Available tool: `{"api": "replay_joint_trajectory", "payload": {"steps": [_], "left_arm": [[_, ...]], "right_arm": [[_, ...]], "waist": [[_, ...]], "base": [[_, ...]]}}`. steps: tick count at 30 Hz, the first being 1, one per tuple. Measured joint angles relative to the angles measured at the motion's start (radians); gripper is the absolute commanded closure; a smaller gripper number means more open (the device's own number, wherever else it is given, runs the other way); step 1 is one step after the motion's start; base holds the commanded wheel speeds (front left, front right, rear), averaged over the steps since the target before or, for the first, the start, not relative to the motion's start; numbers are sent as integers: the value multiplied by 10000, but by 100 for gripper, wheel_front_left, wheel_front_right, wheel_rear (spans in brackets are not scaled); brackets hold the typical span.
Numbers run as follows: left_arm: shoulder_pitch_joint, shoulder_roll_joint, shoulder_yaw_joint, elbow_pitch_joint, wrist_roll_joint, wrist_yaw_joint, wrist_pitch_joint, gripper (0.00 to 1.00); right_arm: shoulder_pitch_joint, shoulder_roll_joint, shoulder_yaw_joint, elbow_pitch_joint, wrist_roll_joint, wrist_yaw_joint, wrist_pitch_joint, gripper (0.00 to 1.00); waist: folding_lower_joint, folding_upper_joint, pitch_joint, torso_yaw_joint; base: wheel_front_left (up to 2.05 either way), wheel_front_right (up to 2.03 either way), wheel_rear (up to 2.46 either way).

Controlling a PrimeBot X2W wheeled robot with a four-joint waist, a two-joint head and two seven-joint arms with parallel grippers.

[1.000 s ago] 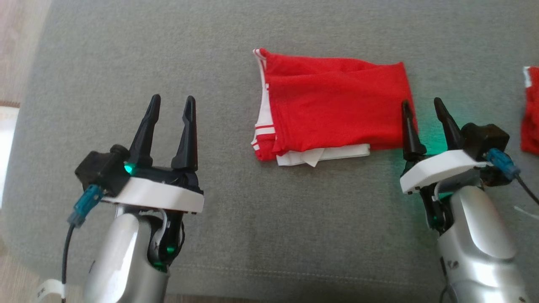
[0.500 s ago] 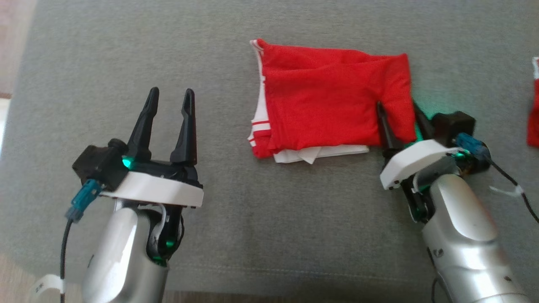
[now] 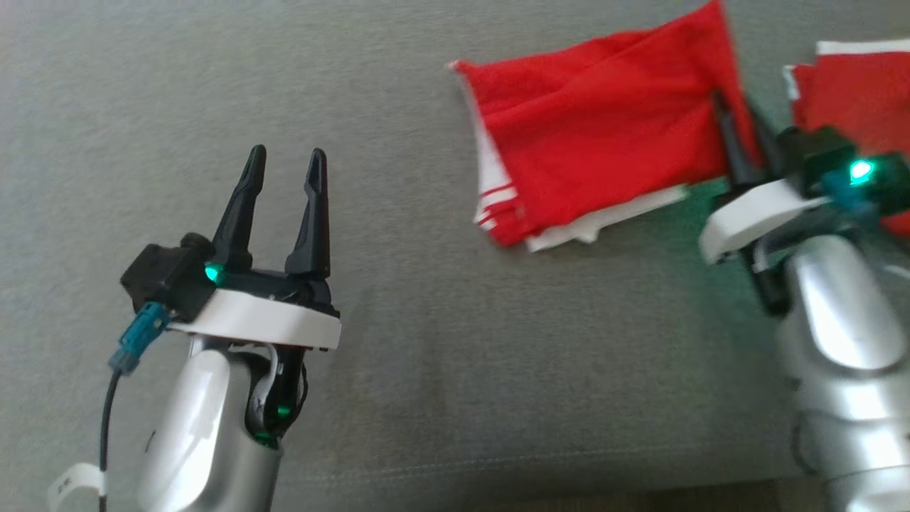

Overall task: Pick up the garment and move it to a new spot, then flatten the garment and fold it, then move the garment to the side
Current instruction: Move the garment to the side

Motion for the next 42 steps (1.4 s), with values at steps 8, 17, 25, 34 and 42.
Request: {"api": "replay_joint_trajectory", "payload": {"steps": [8,17,25,34,42], "left_arm": [[-176,-2,-2,-33,226,-127,-2,0],[-396,2,15,-42,437,-268,-2,0],[-654,2,8,-29,493,-435,-2,0],[-649,2,29,119,564,-520,-2,0],[-592,2,-19,180,447,-516,-2,0]], "right_arm": [[-8,-1908,-144,-740,-40,0,777,100],[25,-2583,-1893,-1547,-61,0,1728,100],[110,-2130,-2395,-1820,-59,0,2186,100],[303,-1687,-2612,-2382,-63,0,2169,0],[306,-1390,-2385,-3254,-238,0,2167,0]], "waist": [[0,0,158,-845],[0,0,723,-1343],[1,0,1054,-1462],[0,0,989,-1478],[-1,0,402,-1321]], "base": [[0,0,0],[0,0,0],[0,0,0],[0,0,0],[0,0,0]]}}
